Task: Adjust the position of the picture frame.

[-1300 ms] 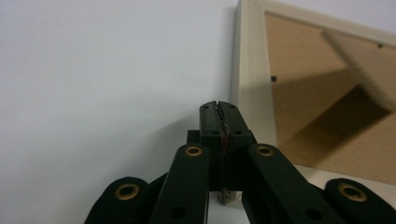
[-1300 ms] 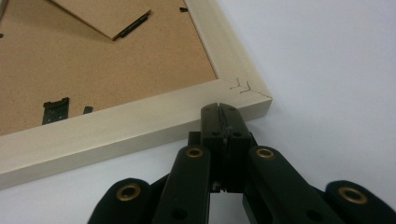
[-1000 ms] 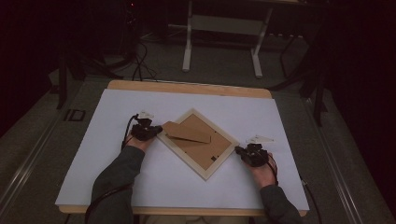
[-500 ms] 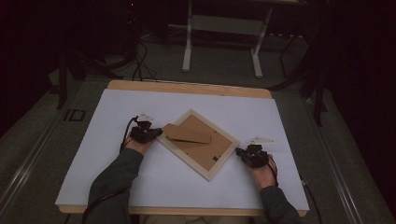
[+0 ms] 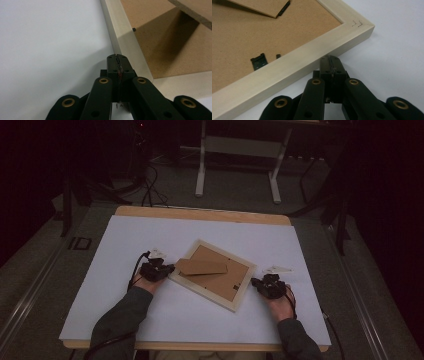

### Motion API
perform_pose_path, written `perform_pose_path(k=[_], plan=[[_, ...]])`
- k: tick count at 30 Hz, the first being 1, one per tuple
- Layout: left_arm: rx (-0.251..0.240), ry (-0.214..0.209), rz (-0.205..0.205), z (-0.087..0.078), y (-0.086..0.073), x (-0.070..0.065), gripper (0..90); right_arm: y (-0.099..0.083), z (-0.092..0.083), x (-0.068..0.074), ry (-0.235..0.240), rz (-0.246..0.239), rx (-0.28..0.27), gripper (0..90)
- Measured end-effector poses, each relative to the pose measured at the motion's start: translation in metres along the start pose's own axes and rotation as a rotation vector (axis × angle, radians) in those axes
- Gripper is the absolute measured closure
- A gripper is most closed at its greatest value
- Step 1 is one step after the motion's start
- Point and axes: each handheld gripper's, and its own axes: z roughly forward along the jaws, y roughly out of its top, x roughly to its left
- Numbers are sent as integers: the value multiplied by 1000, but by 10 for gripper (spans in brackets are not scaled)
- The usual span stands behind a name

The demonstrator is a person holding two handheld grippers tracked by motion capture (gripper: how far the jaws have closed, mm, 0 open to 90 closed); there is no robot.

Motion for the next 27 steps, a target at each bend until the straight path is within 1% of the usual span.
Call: perform_pose_path(k=[1,4,7,10,11,15,18,19,21,24,26,27], plan=[[-2,-1,-6,-1,-1,-1,900,0,0,0,-1,0,1,897],[1,0,-6,-2,-2,-3,900,0,0,1,-4,-1,-1,897],[-1,5,-23,-5,-6,-8,900,0,1,1,-3,-2,0,897],[4,0,-32,-7,-9,-10,900,1,1,2,0,-1,3,898],[9,0,-44,-8,-11,-12,900,2,2,3,5,-3,6,898],[9,3,-53,-14,-16,-16,900,3,3,5,1,-7,7,898],[8,8,-68,-17,-20,-18,900,5,5,10,-17,-32,13,898],[6,12,-65,-18,-20,-19,900,6,5,11,-16,-35,14,899],[5,23,-73,-20,-22,-21,900,7,7,12,-15,-31,12,898],[1,37,-69,-22,-25,-24,900,7,7,15,-14,-27,13,898],[2,48,-58,-23,-25,-25,900,3,3,20,-9,-43,22,898],[4,54,-53,-23,-25,-26,900,3,3,20,-9,-43,22,898]])
